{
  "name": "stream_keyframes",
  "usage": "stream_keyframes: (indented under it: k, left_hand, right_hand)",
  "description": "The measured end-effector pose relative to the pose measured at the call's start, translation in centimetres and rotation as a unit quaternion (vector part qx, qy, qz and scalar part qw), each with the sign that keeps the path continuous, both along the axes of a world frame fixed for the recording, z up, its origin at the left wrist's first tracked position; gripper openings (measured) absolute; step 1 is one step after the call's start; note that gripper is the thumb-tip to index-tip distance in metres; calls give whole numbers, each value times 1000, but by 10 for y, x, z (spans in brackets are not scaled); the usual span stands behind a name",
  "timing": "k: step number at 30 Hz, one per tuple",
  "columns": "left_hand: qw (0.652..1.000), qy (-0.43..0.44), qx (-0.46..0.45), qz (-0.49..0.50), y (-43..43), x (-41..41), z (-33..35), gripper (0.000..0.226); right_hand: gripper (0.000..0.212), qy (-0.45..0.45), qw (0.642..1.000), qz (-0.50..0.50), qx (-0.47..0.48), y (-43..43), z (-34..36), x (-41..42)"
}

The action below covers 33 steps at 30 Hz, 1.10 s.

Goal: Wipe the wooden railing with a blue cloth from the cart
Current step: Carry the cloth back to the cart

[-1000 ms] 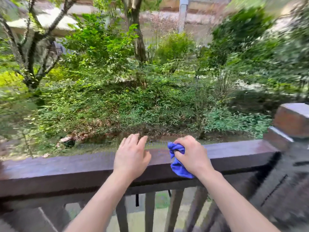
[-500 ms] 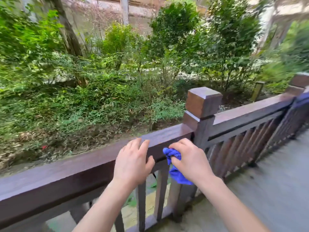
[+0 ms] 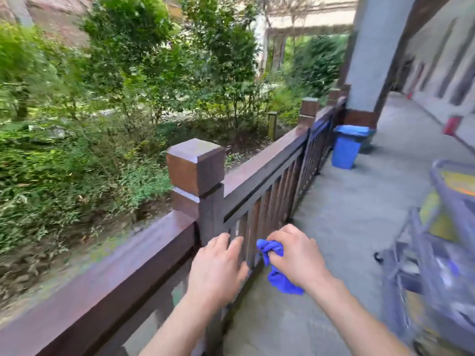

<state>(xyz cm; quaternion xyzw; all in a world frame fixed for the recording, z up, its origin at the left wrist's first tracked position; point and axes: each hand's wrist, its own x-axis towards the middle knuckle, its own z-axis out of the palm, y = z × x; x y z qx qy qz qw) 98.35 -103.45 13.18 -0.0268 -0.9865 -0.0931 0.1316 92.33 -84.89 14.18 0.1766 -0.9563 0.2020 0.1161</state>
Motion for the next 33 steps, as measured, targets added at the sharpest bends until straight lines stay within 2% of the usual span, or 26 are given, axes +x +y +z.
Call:
stream_keyframes:
  k: [5,14,28,33]
  left_hand:
    - [996,-5,3,-90,27,-65,-1,49]
    - [985,-9,1,-173,92,-164,-14,49]
    - [986,-7,-26,-164,224,-370,-26,55]
    - [985,-20,-32,-168,257,-441,-33,57]
  right_hand:
    - [23,-18,995,-100,4,39,3,-32]
    - [24,-49,982,-180,-13,110,-8,-89]
    - [22,-56,979,-194,-9,253,-21,-285]
    - [27,-68,977,-201,-20,293,-26,-349]
